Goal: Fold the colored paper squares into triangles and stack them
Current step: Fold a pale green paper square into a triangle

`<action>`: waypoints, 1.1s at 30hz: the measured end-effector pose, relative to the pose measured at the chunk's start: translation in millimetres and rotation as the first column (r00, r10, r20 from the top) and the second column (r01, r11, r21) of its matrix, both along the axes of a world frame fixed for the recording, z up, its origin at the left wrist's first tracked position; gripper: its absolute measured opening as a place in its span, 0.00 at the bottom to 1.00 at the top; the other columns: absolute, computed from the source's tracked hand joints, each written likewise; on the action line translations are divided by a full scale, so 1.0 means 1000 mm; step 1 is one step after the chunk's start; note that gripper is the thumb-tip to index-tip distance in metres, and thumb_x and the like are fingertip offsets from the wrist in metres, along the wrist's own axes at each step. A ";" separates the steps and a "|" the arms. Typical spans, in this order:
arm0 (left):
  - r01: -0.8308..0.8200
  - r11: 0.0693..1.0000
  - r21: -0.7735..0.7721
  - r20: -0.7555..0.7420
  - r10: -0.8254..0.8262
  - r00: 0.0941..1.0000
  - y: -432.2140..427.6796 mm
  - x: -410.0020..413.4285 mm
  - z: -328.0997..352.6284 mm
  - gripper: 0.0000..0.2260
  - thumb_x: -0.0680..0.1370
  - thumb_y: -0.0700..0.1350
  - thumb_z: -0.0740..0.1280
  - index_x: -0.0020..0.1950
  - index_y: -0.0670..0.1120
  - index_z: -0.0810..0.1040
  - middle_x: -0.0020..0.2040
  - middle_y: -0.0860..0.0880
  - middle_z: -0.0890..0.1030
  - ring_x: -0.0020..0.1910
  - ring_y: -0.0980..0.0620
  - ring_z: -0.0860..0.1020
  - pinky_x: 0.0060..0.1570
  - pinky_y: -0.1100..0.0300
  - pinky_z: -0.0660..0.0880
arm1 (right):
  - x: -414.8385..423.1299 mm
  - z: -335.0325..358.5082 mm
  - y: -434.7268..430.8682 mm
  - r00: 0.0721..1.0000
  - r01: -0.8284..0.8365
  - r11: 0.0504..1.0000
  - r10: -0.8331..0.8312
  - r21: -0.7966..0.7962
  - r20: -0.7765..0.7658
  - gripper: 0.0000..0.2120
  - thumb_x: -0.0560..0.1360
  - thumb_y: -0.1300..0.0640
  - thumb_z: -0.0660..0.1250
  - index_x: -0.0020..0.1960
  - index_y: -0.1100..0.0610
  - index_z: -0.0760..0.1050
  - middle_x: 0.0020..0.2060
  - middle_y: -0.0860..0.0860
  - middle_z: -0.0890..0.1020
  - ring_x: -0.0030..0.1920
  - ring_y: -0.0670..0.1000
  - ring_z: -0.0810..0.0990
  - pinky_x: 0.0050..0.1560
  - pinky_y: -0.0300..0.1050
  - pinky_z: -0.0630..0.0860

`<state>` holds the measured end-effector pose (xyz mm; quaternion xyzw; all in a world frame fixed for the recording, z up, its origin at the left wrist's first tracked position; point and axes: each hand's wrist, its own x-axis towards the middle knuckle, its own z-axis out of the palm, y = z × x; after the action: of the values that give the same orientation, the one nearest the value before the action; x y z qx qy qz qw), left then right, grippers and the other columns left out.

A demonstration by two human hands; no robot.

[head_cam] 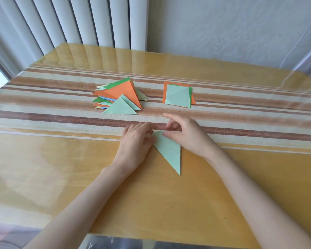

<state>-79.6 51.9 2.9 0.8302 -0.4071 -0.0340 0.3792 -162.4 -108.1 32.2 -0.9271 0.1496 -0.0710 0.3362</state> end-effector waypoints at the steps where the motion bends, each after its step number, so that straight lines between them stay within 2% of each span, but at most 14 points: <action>1: 0.011 1.000 -0.009 -0.010 -0.012 1.000 -0.001 0.002 0.002 0.11 0.75 0.37 0.69 0.56 0.45 0.79 0.41 0.58 0.74 0.47 0.46 0.76 0.55 0.50 0.70 | 0.002 0.001 0.003 1.000 -0.009 1.000 0.009 -0.012 -0.013 0.20 0.74 0.55 0.71 0.66 0.51 0.74 0.45 0.43 0.77 0.49 0.46 0.72 0.55 0.43 0.68; 3: 0.001 1.000 -0.011 -0.014 -0.001 1.000 -0.003 0.004 0.005 0.11 0.75 0.36 0.69 0.57 0.44 0.78 0.43 0.56 0.76 0.49 0.45 0.77 0.56 0.51 0.70 | 0.001 0.000 0.009 1.000 0.004 0.999 -0.005 -0.040 -0.028 0.11 0.74 0.55 0.71 0.56 0.52 0.80 0.37 0.41 0.74 0.40 0.44 0.71 0.45 0.42 0.67; 5: -0.028 0.999 -0.033 -0.004 0.028 1.000 -0.001 0.005 0.007 0.11 0.75 0.38 0.70 0.57 0.44 0.78 0.47 0.52 0.78 0.51 0.45 0.77 0.57 0.49 0.70 | -0.004 -0.001 0.014 0.998 0.060 0.998 -0.060 -0.003 -0.024 0.04 0.74 0.55 0.71 0.48 0.54 0.80 0.34 0.41 0.74 0.35 0.41 0.71 0.39 0.40 0.67; 9: -0.049 0.999 -0.005 0.104 0.050 0.993 0.003 0.000 0.008 0.10 0.74 0.46 0.68 0.53 0.45 0.80 0.50 0.47 0.78 0.51 0.43 0.76 0.54 0.49 0.71 | -0.019 -0.006 0.024 0.942 0.332 0.941 -0.335 0.065 0.030 0.02 0.73 0.56 0.70 0.44 0.53 0.78 0.33 0.42 0.76 0.37 0.46 0.75 0.37 0.41 0.70; 11: 0.015 0.996 0.091 0.153 -0.028 0.988 0.005 -0.006 0.005 0.13 0.73 0.52 0.65 0.52 0.47 0.81 0.50 0.49 0.78 0.51 0.44 0.75 0.53 0.53 0.67 | -0.025 -0.011 0.028 0.913 0.406 0.914 -0.404 -0.024 0.052 0.02 0.73 0.56 0.70 0.43 0.53 0.77 0.34 0.42 0.76 0.42 0.50 0.75 0.41 0.43 0.70; 14: 0.049 0.984 0.173 0.220 -0.087 0.972 0.008 -0.013 -0.003 0.18 0.74 0.59 0.60 0.52 0.50 0.81 0.51 0.51 0.78 0.51 0.46 0.75 0.56 0.53 0.67 | -0.031 -0.017 0.030 0.919 0.387 0.902 -0.394 -0.192 0.003 0.05 0.74 0.52 0.68 0.44 0.53 0.76 0.44 0.47 0.75 0.52 0.53 0.68 0.52 0.46 0.65; 16: 0.050 0.980 0.193 0.258 -0.099 0.961 0.009 -0.016 -0.007 0.18 0.75 0.59 0.59 0.53 0.50 0.82 0.51 0.50 0.78 0.50 0.45 0.76 0.57 0.50 0.70 | -0.031 -0.015 0.023 0.930 0.344 0.918 -0.362 -0.196 -0.067 0.06 0.74 0.50 0.67 0.48 0.52 0.75 0.49 0.48 0.73 0.55 0.51 0.65 0.54 0.44 0.63; 18: 0.056 0.977 0.206 0.299 -0.118 0.947 0.008 -0.016 -0.007 0.17 0.76 0.57 0.60 0.53 0.50 0.82 0.51 0.49 0.79 0.49 0.43 0.77 0.57 0.45 0.72 | -0.027 -0.011 0.011 0.955 0.275 0.956 -0.284 -0.101 -0.089 0.08 0.74 0.51 0.68 0.52 0.50 0.75 0.50 0.48 0.72 0.56 0.50 0.65 0.55 0.42 0.62; 21: 0.063 0.973 0.220 0.308 -0.131 0.942 0.007 -0.016 -0.008 0.17 0.76 0.56 0.59 0.55 0.50 0.82 0.52 0.48 0.79 0.50 0.43 0.77 0.57 0.45 0.72 | -0.015 -0.007 -0.008 0.990 0.141 0.984 -0.140 0.107 -0.017 0.07 0.74 0.57 0.69 0.51 0.49 0.78 0.48 0.46 0.75 0.57 0.51 0.70 0.58 0.44 0.68; 23: 0.063 0.973 0.223 0.306 -0.131 0.943 0.008 -0.016 -0.008 0.17 0.77 0.56 0.59 0.56 0.50 0.82 0.52 0.49 0.78 0.51 0.44 0.76 0.57 0.48 0.71 | -0.010 -0.009 -0.015 0.998 0.054 0.992 -0.056 0.119 0.019 0.06 0.74 0.60 0.69 0.49 0.50 0.80 0.45 0.43 0.75 0.56 0.47 0.70 0.57 0.49 0.73; 25: 0.061 0.973 0.221 0.315 -0.130 0.940 0.008 -0.016 -0.009 0.17 0.77 0.56 0.59 0.57 0.50 0.81 0.53 0.49 0.78 0.51 0.44 0.76 0.56 0.50 0.69 | -0.009 -0.012 -0.020 0.998 -0.028 0.999 0.025 0.046 0.052 0.05 0.75 0.60 0.69 0.48 0.52 0.81 0.45 0.44 0.74 0.53 0.44 0.67 0.54 0.48 0.73; 28: 0.055 0.974 0.221 0.328 -0.127 0.936 0.008 -0.015 -0.010 0.17 0.77 0.56 0.59 0.58 0.51 0.81 0.53 0.49 0.77 0.52 0.44 0.76 0.57 0.52 0.66 | -0.013 -0.019 -0.024 0.975 -0.116 0.988 0.134 -0.103 0.178 0.04 0.74 0.62 0.71 0.47 0.55 0.82 0.44 0.47 0.76 0.51 0.46 0.67 0.56 0.35 0.65; 29: 0.052 0.975 0.216 0.333 -0.124 0.935 0.008 -0.015 -0.010 0.17 0.77 0.56 0.59 0.59 0.50 0.80 0.53 0.49 0.77 0.52 0.44 0.76 0.57 0.52 0.65 | -0.015 -0.022 -0.024 0.963 -0.135 0.979 0.166 -0.153 0.212 0.03 0.74 0.62 0.71 0.47 0.57 0.82 0.43 0.47 0.76 0.50 0.47 0.68 0.56 0.34 0.65; 33: 0.058 0.977 0.204 0.335 -0.126 0.934 0.008 -0.015 -0.011 0.17 0.77 0.56 0.59 0.59 0.50 0.80 0.53 0.49 0.77 0.52 0.45 0.75 0.56 0.54 0.64 | -0.020 -0.033 -0.023 0.910 -0.159 0.908 0.287 -0.387 0.300 0.10 0.75 0.56 0.65 0.46 0.60 0.83 0.41 0.49 0.80 0.48 0.51 0.72 0.50 0.45 0.70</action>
<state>-94.6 60.1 -7.9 0.8357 -0.5009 0.0557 0.2183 -182.5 -131.3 -0.4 -0.9556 -0.0367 -0.2212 0.1910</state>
